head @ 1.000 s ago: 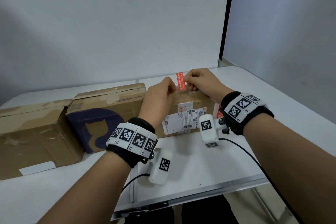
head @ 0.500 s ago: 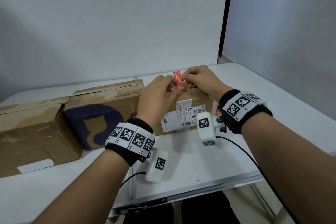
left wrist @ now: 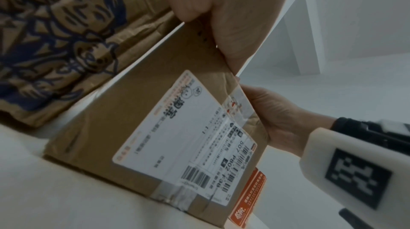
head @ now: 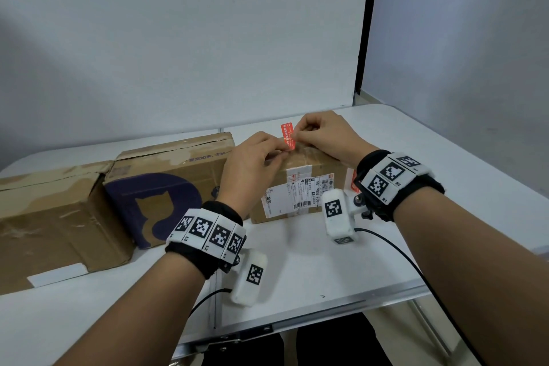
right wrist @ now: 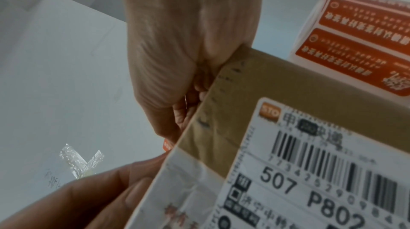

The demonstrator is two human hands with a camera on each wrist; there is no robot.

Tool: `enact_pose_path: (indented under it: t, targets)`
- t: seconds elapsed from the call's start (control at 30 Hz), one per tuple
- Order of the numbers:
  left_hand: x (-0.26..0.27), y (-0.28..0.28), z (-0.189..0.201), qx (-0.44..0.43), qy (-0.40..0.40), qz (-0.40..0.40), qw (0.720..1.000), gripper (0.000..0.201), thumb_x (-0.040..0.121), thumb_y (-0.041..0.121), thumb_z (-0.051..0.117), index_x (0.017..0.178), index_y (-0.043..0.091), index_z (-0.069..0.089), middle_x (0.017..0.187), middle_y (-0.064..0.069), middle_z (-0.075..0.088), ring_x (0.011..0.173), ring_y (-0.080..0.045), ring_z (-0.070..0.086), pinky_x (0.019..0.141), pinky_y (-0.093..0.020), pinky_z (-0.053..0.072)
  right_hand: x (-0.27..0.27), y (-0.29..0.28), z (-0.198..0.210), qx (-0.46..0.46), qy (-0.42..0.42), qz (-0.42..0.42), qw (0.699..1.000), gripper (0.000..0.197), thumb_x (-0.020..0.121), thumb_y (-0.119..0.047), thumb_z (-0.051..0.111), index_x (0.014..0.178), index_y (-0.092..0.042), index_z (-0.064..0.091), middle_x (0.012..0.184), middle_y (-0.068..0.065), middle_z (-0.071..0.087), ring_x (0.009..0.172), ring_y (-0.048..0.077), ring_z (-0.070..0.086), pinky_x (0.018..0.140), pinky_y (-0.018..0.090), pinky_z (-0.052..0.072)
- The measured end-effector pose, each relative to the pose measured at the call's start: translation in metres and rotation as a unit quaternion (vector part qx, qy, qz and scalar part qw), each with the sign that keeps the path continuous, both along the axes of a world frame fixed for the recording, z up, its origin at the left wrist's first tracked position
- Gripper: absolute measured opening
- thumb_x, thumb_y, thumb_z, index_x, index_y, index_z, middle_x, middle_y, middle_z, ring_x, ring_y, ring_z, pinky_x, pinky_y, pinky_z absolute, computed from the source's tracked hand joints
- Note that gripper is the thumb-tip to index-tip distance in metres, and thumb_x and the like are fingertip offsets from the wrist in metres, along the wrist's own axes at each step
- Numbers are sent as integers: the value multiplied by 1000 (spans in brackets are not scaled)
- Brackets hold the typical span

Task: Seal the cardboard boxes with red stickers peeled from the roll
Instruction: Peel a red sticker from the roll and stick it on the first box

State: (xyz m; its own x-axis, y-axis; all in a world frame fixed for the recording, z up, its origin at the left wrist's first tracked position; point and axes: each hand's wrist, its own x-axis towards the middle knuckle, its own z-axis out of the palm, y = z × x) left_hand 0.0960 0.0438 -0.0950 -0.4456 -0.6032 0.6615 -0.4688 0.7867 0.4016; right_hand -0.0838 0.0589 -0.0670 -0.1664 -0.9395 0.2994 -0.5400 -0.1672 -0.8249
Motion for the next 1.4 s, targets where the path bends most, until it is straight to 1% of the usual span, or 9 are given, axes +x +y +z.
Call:
enact_pose_path:
  t: [0.17,0.27,0.43,0.7,0.93,1.07,1.23,1.3,1.4]
  targets:
    - [3,2,1,-6,-21,-14,1000,16,88,24,65,101,20,74,97,6,69,87,-10,63,76,-32,54,-3,2,3,16,35,16,999,6,79,-19,73,81,-13,71,71,-7,64,66,4,55,66,16,45]
    - [2,2,0,-16,-24,-13,999,15,88,26,65,99,21,74,98,6,69,91,-12,63,76,-36,54,-3,3,3,14,45,20,999,6,79,-19,73,81,-13,72,68,-9,62,63,1,54,64,12,43]
    - [2,2,-2,-26,-28,-5,999,13,88,29,63,97,25,72,97,11,68,94,-11,62,73,-35,53,-3,2,2,7,58,19,998,9,80,-20,73,83,-12,72,70,-9,63,65,2,54,58,3,41]
    - [3,0,0,-45,-61,-7,997,15,90,30,60,97,24,72,98,10,67,93,-11,61,71,-31,53,-2,2,2,8,85,22,996,13,80,-18,73,87,-8,73,70,-9,63,66,2,54,65,13,43]
    - [3,-1,2,-45,-102,-3,994,18,91,31,58,99,24,72,100,9,67,96,-14,60,73,-35,52,-1,2,2,12,102,23,994,13,80,-18,74,87,-7,72,69,-10,61,62,0,53,60,7,41]
    - [4,-2,5,-41,-123,-8,992,20,91,35,56,101,27,72,102,10,66,98,-12,59,75,-34,52,0,2,2,18,112,23,993,14,81,-18,73,89,-6,71,69,-10,60,63,1,52,63,12,41]
    - [6,-1,8,-38,-134,-20,990,21,91,33,58,102,23,73,103,6,68,98,-15,60,78,-35,51,1,2,1,21,134,12,991,15,82,-20,72,90,-8,72,70,-13,59,62,-1,52,59,8,39]
    - [6,-1,9,-34,-133,-29,990,20,90,31,60,102,23,73,103,4,69,98,-16,60,81,-34,50,2,2,2,17,145,6,989,16,82,-21,71,92,-8,71,75,-12,58,63,-1,51,60,9,38]
    - [7,-1,10,-34,-134,-35,990,19,89,30,61,102,22,73,102,2,70,96,-18,61,81,-36,51,0,0,2,15,154,-2,988,33,82,-29,71,110,-13,64,101,-5,55,70,-1,50,63,16,37]
